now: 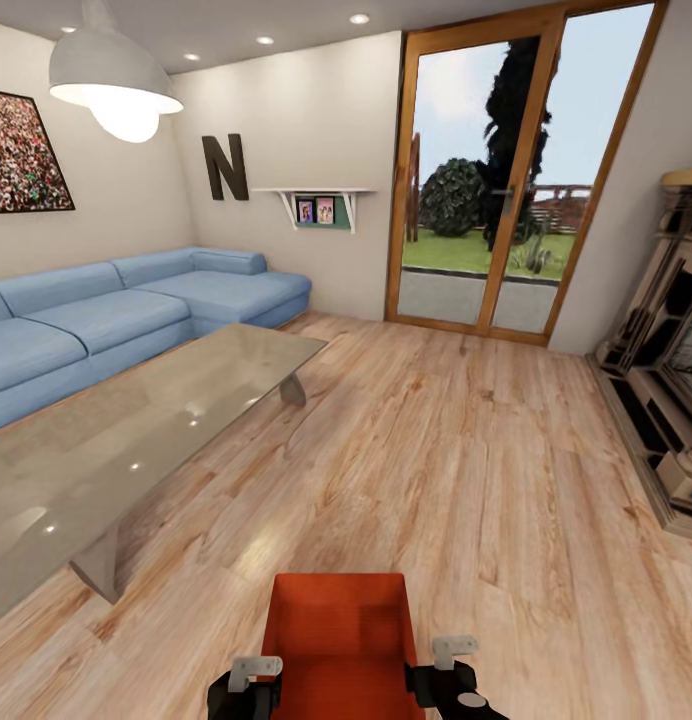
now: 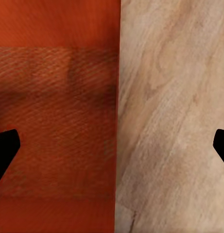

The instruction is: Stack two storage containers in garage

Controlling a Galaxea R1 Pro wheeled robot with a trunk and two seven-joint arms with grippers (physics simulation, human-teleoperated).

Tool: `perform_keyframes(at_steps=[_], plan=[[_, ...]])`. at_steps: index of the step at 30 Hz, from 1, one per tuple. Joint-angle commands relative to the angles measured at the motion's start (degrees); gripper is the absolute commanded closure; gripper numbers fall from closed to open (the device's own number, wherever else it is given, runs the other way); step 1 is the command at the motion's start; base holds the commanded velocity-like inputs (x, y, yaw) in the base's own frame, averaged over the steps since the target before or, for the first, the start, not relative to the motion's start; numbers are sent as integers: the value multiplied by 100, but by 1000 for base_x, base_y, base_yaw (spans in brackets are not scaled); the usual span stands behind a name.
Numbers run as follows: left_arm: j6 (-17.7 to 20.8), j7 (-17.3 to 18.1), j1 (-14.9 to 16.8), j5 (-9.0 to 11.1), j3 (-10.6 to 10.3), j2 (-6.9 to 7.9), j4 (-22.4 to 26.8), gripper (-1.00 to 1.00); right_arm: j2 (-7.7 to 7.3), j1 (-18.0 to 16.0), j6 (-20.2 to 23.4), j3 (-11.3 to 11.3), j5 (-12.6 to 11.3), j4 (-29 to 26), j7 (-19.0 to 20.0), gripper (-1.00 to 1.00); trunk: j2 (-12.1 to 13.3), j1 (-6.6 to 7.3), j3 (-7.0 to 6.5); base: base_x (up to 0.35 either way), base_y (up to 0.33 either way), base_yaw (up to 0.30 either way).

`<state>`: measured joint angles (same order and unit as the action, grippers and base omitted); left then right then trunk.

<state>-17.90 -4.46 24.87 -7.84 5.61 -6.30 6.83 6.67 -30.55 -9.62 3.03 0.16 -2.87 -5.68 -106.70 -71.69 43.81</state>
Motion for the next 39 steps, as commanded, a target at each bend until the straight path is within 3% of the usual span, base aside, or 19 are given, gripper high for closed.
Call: perform_keyframes(at_steps=[1,7,39], plan=[[-20,-20,4,-60,46,-3,-6,-100,1,-4,-14,31,2,6,-29,-100,-44,-22,23,0,0,0],[-20,-20,5,-60,46,-3,-6,-100,-5,-4,-14,26,2,6,-31,-100,-284,-154,131,0,0,0],[-20,-20,3,-60,45,47,3,-100,-122,-4,-14,13,-24,-5,-38,-100,-284,-154,131,0,0,0]])
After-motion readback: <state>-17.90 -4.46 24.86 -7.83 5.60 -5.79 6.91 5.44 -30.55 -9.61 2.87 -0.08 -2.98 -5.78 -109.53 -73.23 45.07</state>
